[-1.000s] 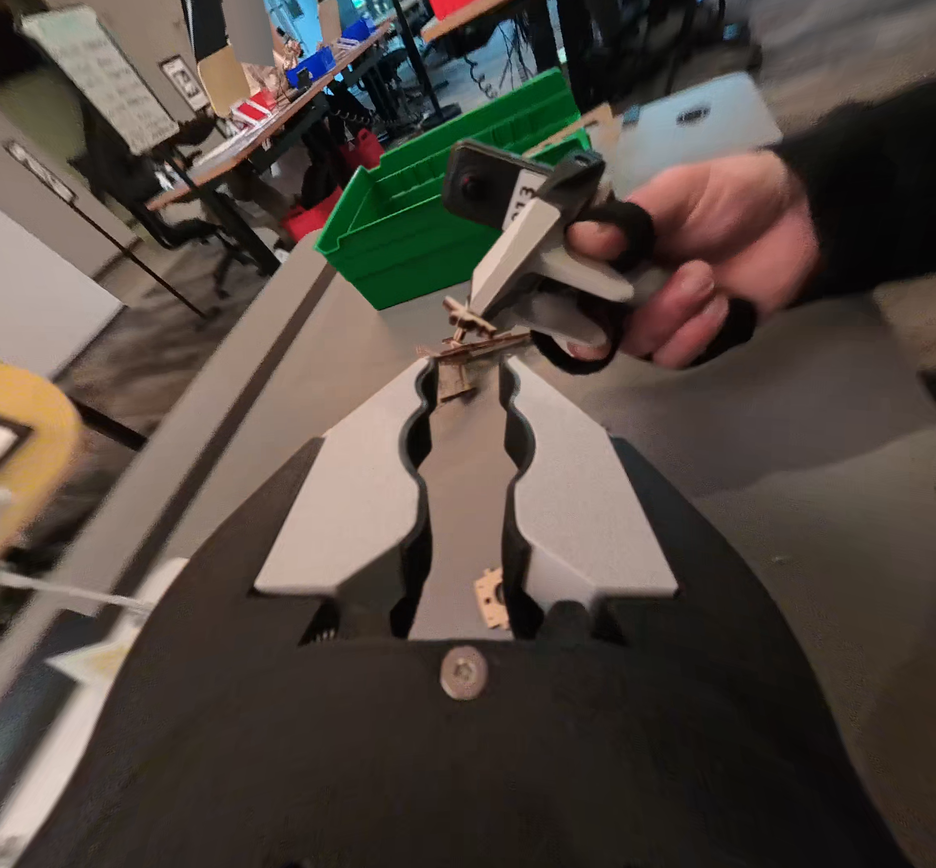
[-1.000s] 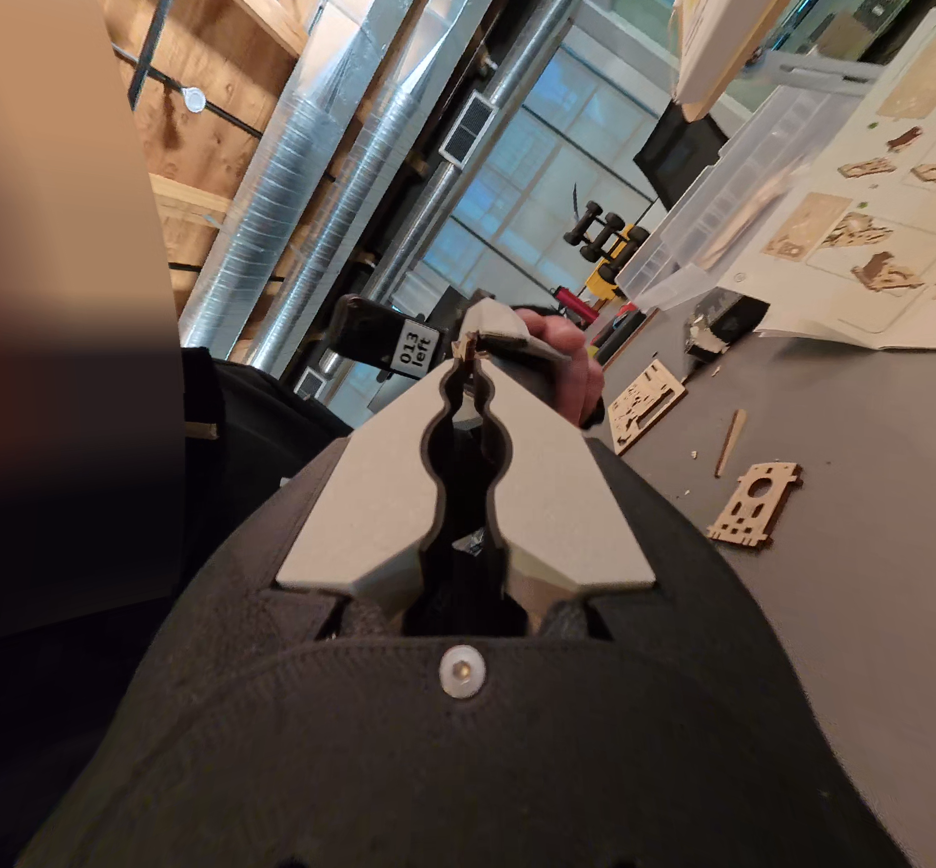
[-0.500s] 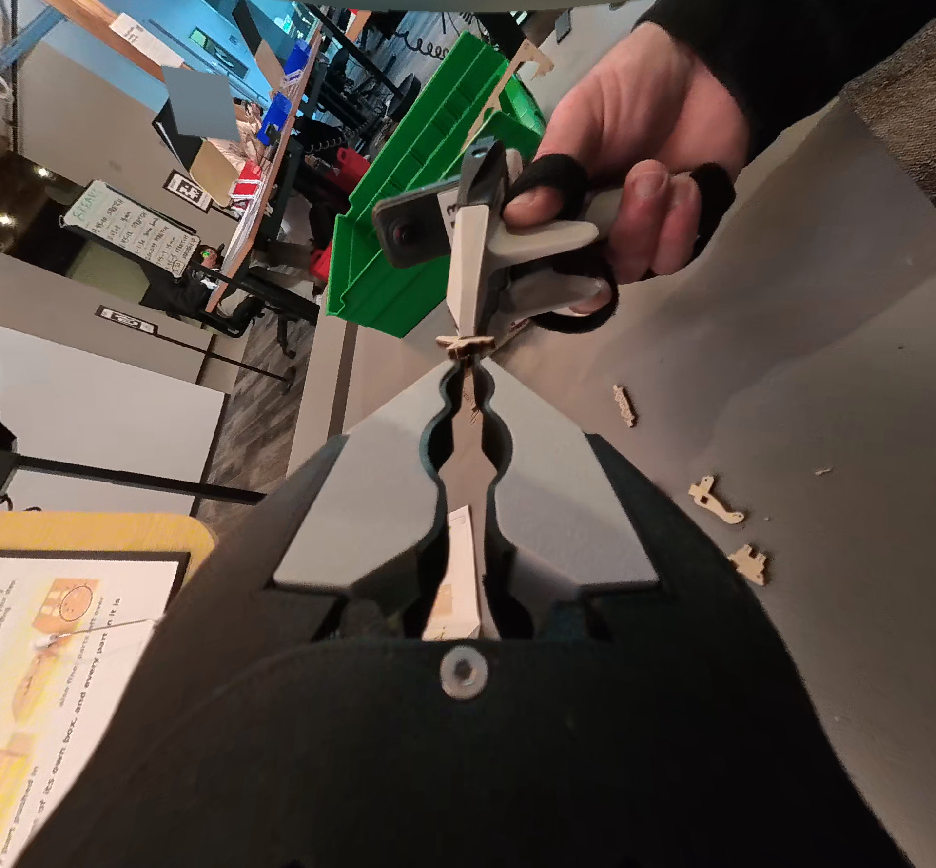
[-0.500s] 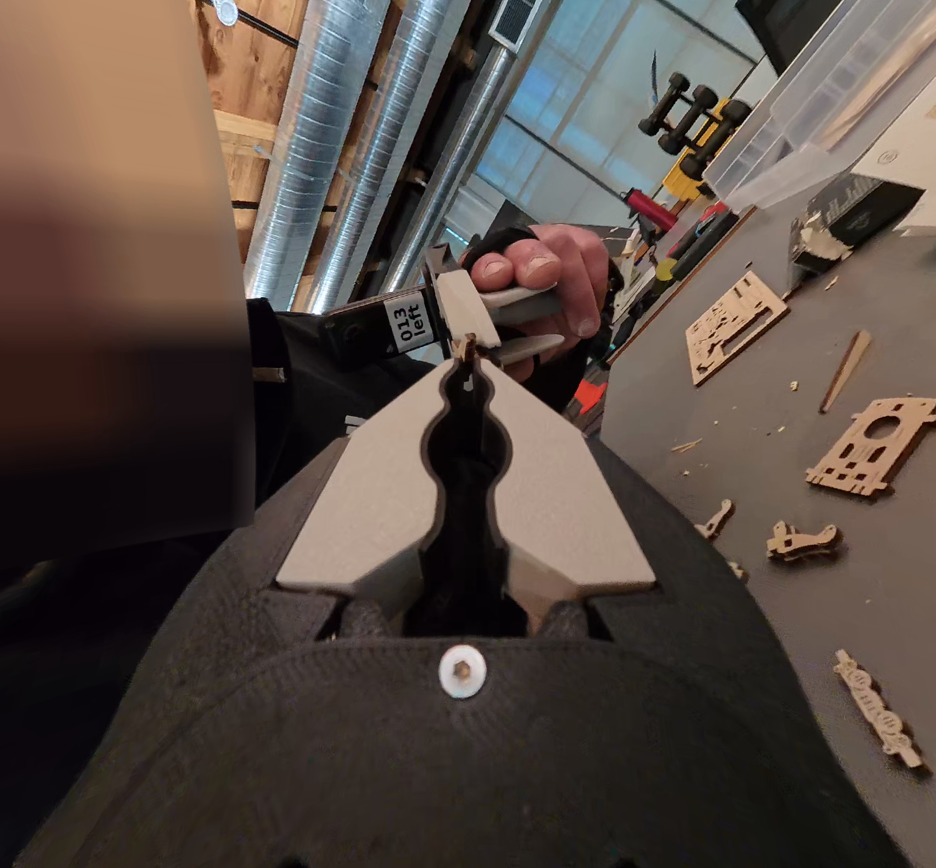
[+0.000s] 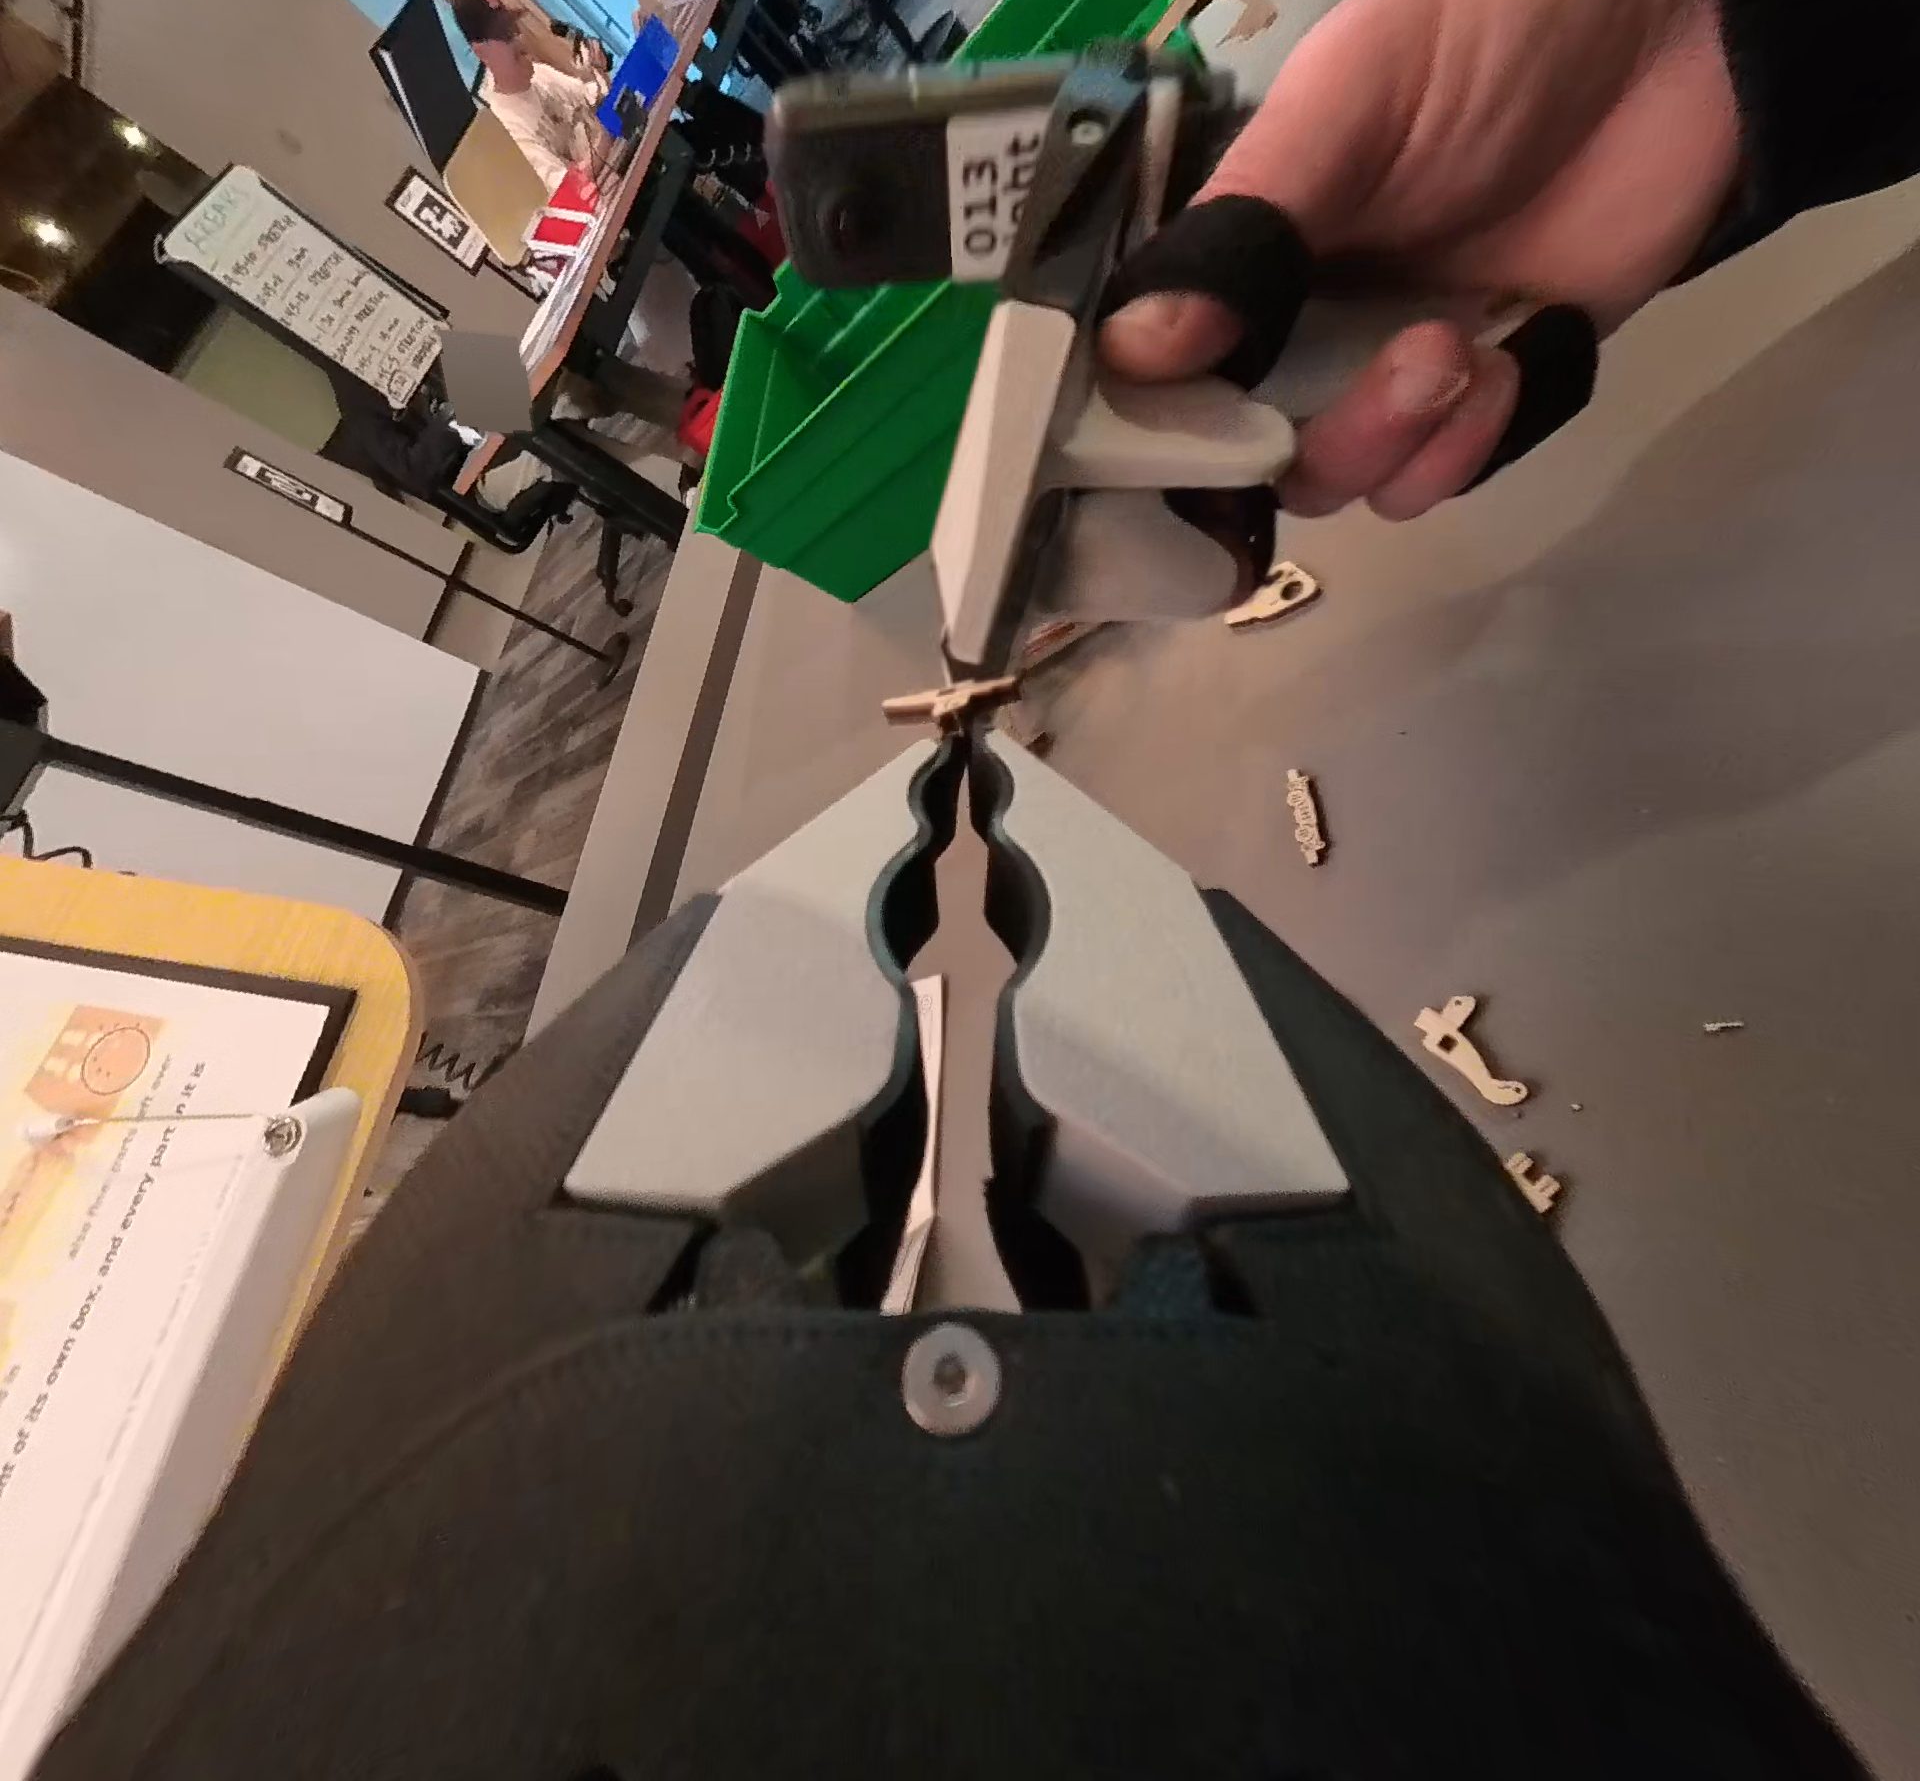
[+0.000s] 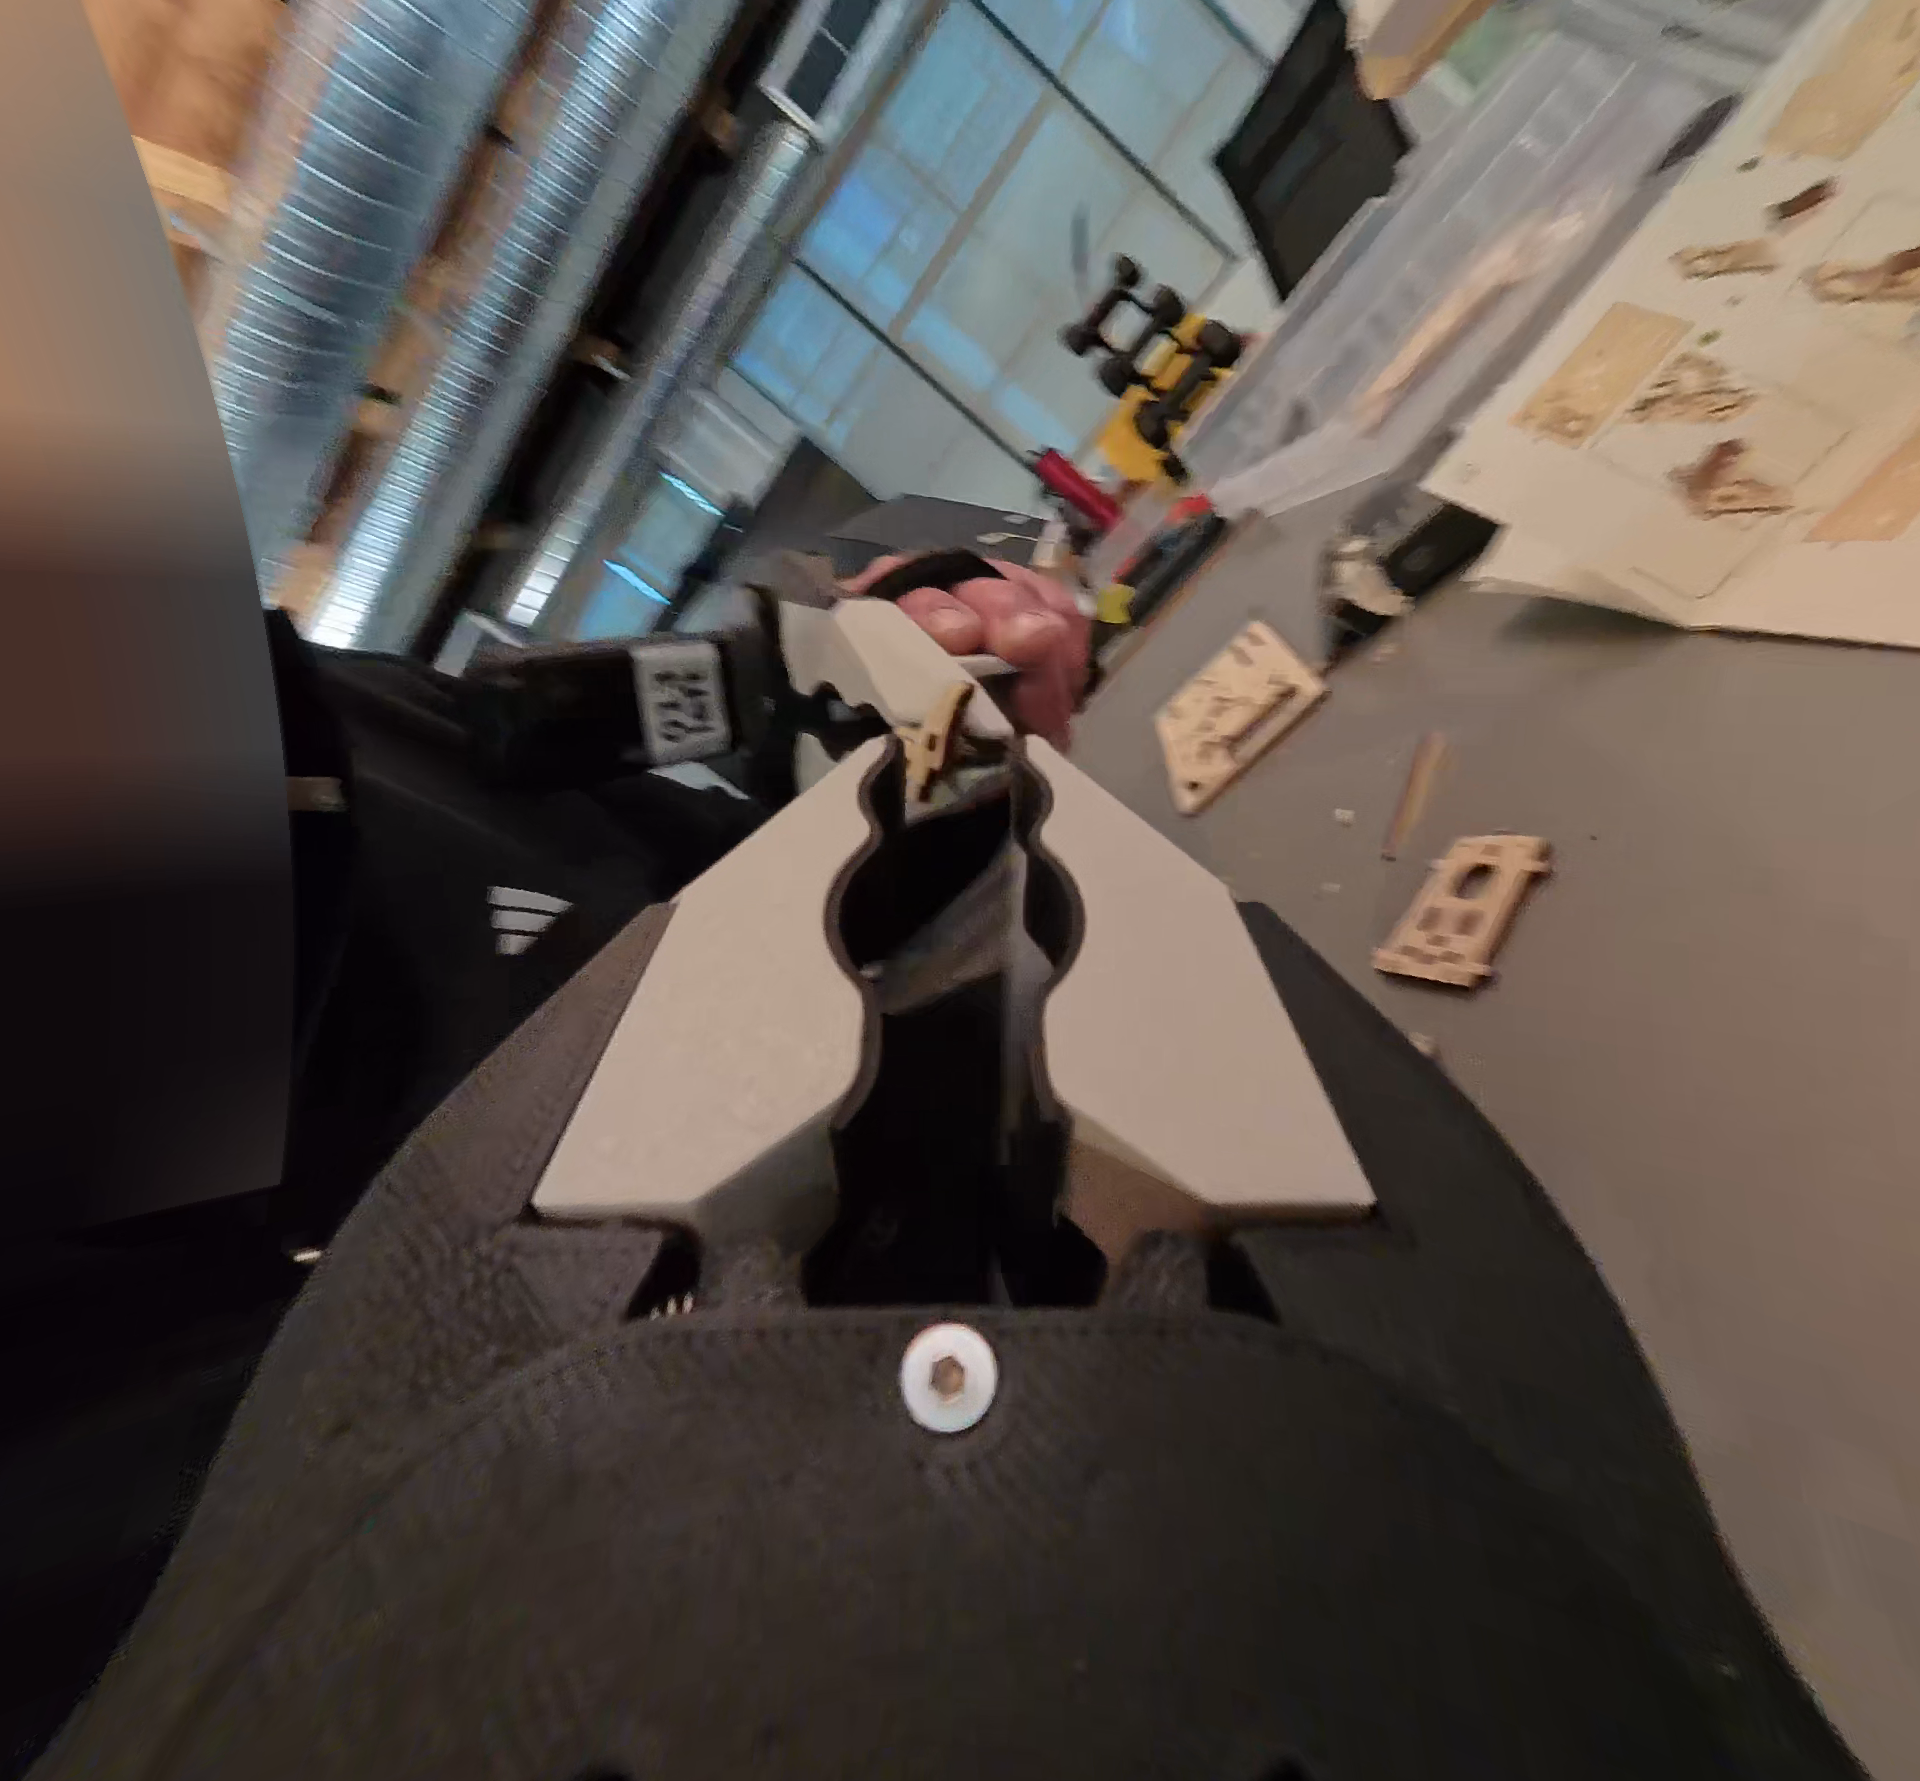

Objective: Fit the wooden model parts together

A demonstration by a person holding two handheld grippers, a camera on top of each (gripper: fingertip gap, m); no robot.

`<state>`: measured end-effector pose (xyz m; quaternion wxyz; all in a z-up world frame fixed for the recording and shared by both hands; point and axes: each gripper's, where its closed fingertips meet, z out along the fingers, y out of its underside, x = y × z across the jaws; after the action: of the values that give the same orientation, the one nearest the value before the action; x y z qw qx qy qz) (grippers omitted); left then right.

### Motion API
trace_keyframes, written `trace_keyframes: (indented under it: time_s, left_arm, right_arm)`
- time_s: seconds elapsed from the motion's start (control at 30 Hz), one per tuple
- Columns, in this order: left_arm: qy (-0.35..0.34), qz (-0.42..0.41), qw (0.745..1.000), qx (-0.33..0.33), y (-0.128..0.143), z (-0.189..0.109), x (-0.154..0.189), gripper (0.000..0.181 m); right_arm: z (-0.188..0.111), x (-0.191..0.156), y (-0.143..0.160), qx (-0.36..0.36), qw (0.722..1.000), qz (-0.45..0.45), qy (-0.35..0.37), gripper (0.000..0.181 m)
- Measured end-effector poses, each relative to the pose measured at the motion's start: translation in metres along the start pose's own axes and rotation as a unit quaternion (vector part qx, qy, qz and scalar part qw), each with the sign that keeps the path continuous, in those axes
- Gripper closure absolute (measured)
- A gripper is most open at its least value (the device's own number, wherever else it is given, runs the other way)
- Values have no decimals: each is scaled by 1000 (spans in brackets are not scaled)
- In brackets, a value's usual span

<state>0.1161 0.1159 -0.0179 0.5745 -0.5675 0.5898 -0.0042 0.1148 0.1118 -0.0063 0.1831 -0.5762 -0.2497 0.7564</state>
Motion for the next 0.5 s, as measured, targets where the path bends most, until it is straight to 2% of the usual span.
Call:
trace_keyframes:
  time_s: [0.1, 0.23, 0.43, 0.5]
  left_arm:
    - [-12, 12, 1000, -22, 6, 4, -2, 181]
    - [-24, 19, 999, -37, 10, 8, -3, 181]
    - [-30, 20, 998, -47, 16, 10, -4, 181]
    - [-29, 23, 998, -52, 17, 11, -4, 181]
  right_arm:
    - [0, 5, 4, -18, 996, -63, 58, 155]
    - [2, 13, 6, -30, 984, -119, 132, 154]
    - [7, 18, 7, -14, 970, -158, 182, 162]
    - [6, 19, 7, -3, 969, -163, 187, 173]
